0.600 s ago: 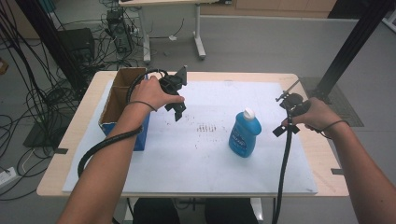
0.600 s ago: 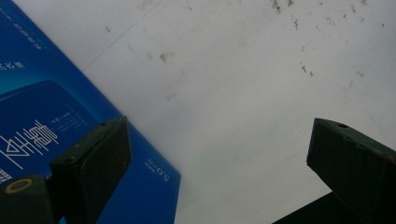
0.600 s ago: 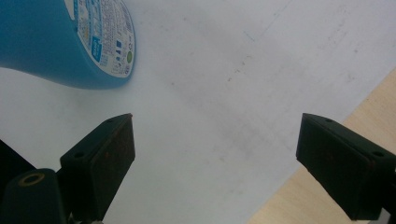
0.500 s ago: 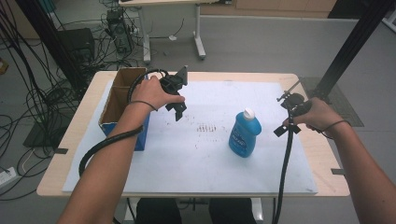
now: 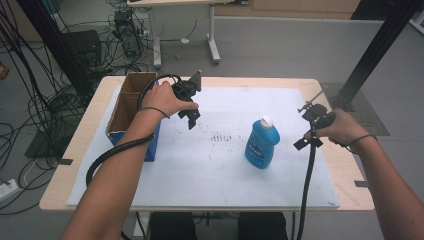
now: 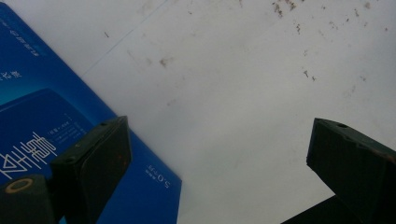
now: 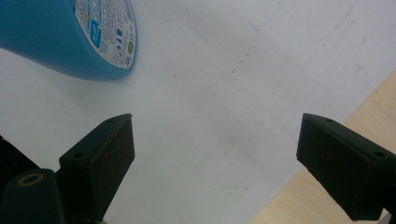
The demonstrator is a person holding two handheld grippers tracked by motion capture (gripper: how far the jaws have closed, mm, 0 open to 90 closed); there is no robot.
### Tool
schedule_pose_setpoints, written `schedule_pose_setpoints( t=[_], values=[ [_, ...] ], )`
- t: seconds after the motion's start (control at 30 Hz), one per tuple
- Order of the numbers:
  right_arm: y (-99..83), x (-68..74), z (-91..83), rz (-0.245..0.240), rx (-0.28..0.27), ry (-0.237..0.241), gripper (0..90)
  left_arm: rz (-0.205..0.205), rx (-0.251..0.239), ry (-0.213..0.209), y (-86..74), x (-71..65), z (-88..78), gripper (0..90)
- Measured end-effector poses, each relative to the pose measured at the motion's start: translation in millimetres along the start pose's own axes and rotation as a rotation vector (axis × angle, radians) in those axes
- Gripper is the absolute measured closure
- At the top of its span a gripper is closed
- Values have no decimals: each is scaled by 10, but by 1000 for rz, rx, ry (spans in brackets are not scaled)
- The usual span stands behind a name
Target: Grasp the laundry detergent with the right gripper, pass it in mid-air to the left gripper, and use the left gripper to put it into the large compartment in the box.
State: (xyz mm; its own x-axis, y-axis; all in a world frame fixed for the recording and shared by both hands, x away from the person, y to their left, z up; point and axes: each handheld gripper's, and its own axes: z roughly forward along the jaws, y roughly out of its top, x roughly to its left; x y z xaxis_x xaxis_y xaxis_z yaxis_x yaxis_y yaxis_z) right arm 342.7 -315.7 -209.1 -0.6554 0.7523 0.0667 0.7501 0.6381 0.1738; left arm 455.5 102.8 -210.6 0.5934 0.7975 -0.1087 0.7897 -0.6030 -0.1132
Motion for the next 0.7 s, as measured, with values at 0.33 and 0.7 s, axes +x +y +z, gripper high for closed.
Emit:
schedule_pose_setpoints(
  t=[0.33,0.7],
  values=[
    [-271,39,41,9,-77,38,98,-3,-4,0,-8,-12,-1,72],
    [-555,57,118,23,-122,71,65,-4,2,4,12,-29,21,71]
  ],
)
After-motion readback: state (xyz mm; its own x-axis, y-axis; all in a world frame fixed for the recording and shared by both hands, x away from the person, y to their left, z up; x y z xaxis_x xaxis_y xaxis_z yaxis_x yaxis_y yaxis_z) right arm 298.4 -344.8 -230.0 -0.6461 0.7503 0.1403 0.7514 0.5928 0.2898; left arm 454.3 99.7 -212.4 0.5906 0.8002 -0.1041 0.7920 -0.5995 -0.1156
